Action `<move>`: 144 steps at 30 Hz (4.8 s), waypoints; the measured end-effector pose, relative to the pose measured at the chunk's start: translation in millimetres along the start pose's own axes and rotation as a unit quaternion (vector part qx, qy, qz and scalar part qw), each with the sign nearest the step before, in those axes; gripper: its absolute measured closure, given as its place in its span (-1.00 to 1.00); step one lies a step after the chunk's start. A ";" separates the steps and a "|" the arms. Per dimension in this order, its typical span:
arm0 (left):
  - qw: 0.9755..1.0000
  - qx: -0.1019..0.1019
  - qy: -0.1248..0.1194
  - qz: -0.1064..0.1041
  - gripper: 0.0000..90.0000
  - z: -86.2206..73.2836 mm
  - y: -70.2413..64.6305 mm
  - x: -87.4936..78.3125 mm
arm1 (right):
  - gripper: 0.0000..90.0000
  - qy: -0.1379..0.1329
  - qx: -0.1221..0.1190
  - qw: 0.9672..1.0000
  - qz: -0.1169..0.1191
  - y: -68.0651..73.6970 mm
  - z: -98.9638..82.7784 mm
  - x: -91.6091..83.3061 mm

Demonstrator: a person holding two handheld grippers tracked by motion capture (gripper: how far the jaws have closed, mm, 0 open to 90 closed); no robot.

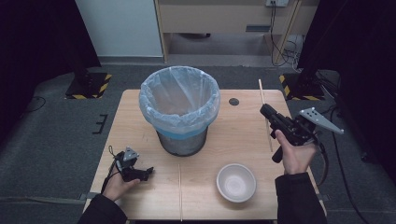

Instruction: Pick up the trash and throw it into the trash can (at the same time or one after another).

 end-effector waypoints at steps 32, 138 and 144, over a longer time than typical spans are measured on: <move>1.000 0.001 -0.001 0.000 -1.00 0.1 0.2 0.2 | 0.90 -0.015 -0.044 0.997 0.054 91.0 57.2 79.2; 1.000 0.000 0.000 -0.001 -1.00 0.6 0.1 0.3 | -0.25 0.011 -0.062 0.997 -0.038 -48.3 -33.3 14.8; 1.000 -0.002 -0.003 0.000 -0.97 1.3 -0.3 0.3 | -0.25 0.060 -0.062 0.995 -0.054 -72.8 -72.0 -2.0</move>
Point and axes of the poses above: each handheld gripper's, and its own axes: x roughly forward along the jaws, z roughly out of its top, y roughly to its left, the point moved 4 cm from there along x, roughly forward along the jaws, and after that the axes turned 7 degrees about x, right-handed, at the moved point
